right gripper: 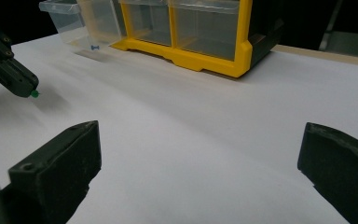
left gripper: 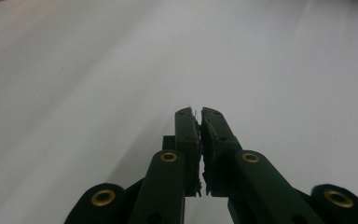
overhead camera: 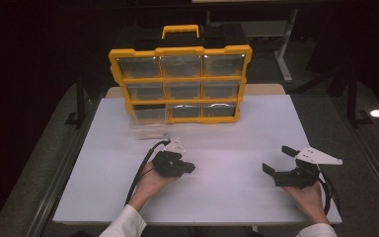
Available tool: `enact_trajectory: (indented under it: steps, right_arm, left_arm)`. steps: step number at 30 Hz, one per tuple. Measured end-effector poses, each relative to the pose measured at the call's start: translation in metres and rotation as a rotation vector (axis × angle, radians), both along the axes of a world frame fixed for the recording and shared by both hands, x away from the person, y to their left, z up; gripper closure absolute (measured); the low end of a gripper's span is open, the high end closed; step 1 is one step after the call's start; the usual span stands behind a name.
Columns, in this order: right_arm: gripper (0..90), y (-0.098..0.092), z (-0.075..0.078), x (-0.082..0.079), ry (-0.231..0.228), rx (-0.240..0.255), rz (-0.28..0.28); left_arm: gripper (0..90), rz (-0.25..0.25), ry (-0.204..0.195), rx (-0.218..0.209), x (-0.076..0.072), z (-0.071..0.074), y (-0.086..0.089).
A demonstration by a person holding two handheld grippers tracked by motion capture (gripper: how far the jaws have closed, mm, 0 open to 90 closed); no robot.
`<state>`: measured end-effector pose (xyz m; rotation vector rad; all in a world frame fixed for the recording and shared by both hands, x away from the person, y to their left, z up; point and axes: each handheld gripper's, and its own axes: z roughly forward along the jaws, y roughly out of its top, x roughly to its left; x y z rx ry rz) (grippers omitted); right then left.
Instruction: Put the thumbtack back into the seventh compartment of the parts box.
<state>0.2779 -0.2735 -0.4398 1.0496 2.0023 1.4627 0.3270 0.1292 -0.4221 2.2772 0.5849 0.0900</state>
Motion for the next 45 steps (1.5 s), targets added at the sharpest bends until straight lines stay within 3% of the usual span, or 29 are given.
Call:
enact_trajectory:
  steps: [13,18,25,34,45]
  right_arm:
    - [0.0,-0.001,0.000,0.000,-0.001,0.004,-0.008]
    - [0.0,-0.001,0.001,-0.001,0.001,0.006,-0.010]
    - [0.0,-0.002,0.001,-0.001,0.001,0.010,-0.016]
    - [0.0,-0.003,0.001,-0.001,0.000,0.010,-0.017]
    - [0.0,-0.003,0.000,0.000,-0.001,0.003,-0.020]
  left_arm:
    - [85.9,0.017,-0.042,-0.003,0.005,0.024,0.012]
    - [85.9,0.052,-0.058,-0.030,0.010,0.035,0.023]
    - [85.9,0.075,-0.093,-0.030,0.016,0.054,0.034]
    - [85.9,0.126,-0.106,-0.052,0.029,0.073,0.053]
    - [85.9,0.165,-0.146,-0.002,0.047,0.096,0.067]
